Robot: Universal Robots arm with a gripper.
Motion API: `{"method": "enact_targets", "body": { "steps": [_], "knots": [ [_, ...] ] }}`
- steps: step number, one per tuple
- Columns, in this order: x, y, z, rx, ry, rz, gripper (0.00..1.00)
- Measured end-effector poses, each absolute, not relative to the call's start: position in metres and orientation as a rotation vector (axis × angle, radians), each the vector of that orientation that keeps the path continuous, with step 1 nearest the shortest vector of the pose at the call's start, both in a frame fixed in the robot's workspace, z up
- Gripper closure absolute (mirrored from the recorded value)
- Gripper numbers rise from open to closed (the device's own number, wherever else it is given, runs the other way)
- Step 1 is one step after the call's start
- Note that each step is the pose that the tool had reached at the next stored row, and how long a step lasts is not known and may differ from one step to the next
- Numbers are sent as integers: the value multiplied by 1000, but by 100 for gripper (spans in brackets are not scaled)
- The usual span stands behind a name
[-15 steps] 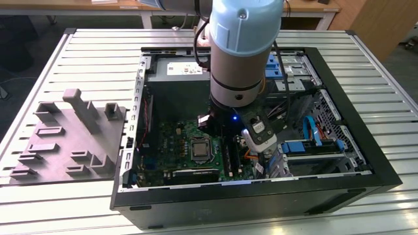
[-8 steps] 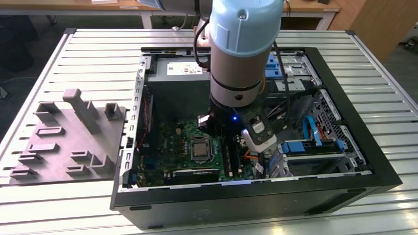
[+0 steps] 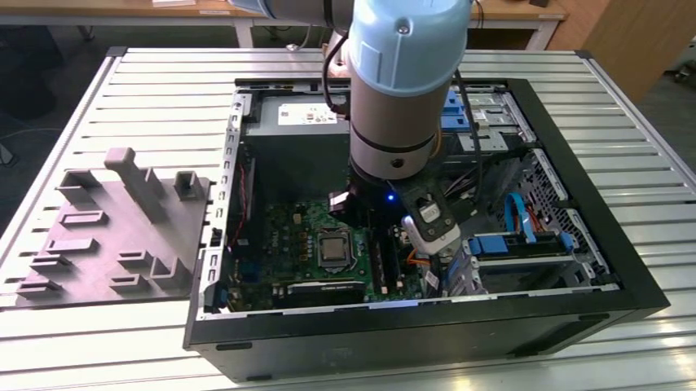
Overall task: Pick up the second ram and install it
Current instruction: 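Insert the second ram into the second slot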
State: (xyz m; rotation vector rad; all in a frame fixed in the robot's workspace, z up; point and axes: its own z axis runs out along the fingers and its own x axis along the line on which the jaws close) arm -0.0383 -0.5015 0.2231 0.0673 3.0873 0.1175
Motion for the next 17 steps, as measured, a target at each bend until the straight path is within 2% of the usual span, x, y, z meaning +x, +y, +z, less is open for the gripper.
{"method": "enact_targets", "body": {
  "steps": [17],
  "knots": [
    [-38, -502, 221, 67, 3086, 122, 89]
  ]
}}
